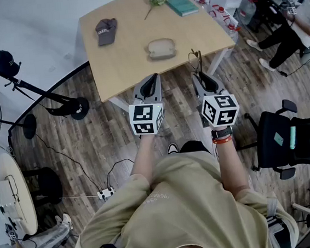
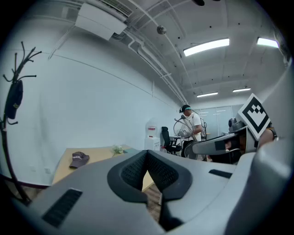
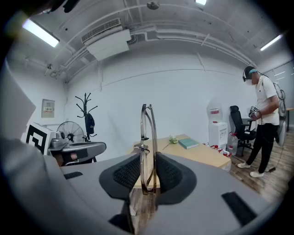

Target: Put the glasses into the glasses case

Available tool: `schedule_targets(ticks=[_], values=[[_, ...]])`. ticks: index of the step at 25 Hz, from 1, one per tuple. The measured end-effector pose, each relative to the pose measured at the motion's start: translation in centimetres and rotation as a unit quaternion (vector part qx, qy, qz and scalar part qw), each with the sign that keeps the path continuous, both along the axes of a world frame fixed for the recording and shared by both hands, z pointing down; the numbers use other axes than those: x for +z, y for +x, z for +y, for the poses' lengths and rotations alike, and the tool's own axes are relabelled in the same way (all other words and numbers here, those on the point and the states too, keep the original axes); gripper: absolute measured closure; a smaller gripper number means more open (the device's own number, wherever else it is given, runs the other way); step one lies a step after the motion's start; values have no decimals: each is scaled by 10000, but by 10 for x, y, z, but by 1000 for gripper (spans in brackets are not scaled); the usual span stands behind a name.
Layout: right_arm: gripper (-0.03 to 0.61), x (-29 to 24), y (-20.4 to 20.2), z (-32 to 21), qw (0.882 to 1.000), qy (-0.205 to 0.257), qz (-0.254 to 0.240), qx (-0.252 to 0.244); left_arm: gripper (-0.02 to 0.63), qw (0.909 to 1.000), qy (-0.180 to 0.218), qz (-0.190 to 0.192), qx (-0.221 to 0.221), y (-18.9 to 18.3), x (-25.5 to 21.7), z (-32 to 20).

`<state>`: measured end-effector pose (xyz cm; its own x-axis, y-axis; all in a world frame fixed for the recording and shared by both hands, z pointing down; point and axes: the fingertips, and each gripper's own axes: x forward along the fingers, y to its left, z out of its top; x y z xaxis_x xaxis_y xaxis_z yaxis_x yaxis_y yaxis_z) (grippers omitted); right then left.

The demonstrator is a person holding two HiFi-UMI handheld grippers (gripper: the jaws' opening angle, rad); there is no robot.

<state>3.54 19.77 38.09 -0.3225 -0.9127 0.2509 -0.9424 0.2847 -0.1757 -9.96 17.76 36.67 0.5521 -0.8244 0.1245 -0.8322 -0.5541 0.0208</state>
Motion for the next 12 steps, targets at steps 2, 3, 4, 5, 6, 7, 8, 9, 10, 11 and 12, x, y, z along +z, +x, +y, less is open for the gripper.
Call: schedule_targets(ticks=[2,3,4,5,6,7,8,9,10,11,12], values=[[468,6,-6,-6,10000,-18,-15,-25,592,10000,-72,58,9,-3,9,-4],[468,10,-9,-9,10000,-36,-22,-36,592,9999,-116,65,10,-5,14,-7],[468,12,-12,-13,10000,-64,-26,-47,592,9999,-163,52,4,-7,18,-10],[466,16,-14,-17,9999,-102,-22,-59,592,9998,-209,26,-10,-9,21,-14],[466,19,-15,-22,9999,-150,-14,-73,592,9997,-249,-9,-26,-10,25,-18],[466,24,-14,-28,9997,-210,-17,-89,592,9996,-289,-52,-38,-10,30,-23],[466,29,-12,-34,9995,-284,-49,-106,592,9994,-339,-94,-57,-7,35,-28],[466,37,-8,-40,9992,-364,-110,-124,592,9991,-398,-126,-88,-4,42,-32],[465,44,-4,-47,9988,-440,-186,-146,592,9988,-457,-144,-122,-1,49,-38],[465,52,-2,-56,9982,-504,-263,-175,592,9984,-516,-155,-152,1,55,-45],[465,58,-1,-67,9977,-559,-333,-206,592,9981,-570,-167,-185,2,61,-55]])
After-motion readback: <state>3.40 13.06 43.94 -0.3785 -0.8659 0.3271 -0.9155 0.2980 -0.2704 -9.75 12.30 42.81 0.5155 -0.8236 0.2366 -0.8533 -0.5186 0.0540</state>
